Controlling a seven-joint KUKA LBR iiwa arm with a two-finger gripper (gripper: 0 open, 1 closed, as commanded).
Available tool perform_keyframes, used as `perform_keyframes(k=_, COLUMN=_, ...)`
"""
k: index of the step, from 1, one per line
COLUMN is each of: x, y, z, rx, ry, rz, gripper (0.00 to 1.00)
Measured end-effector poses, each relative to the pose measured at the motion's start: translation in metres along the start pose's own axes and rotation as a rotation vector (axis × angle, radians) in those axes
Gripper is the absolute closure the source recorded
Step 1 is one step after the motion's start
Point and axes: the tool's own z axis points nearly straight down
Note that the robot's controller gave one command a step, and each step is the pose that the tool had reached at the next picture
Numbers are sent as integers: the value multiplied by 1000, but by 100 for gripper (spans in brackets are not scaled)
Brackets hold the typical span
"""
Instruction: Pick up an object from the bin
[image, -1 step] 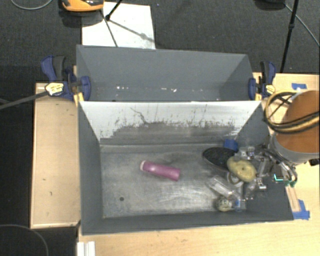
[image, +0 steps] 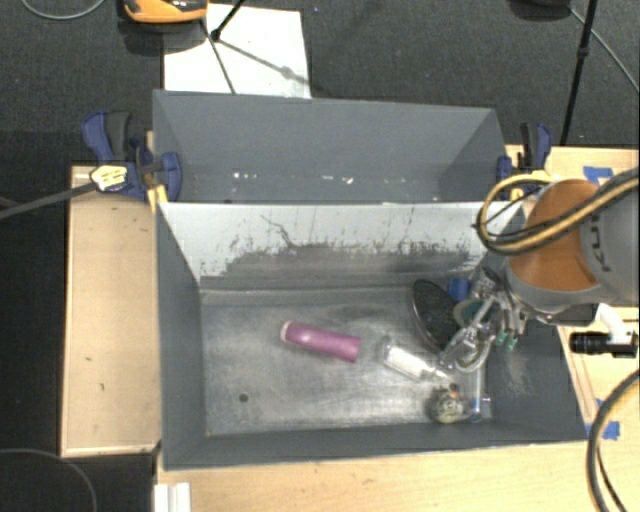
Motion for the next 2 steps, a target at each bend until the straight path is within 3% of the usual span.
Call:
perform_keyframes(k=1, x=13, y=27, z=-29, rx=0, ry=4, rz=113, gripper=0)
perform_keyframes(k=2, x=18, y=35, z=-28, rx=1, ry=2, rz=417, gripper=0)
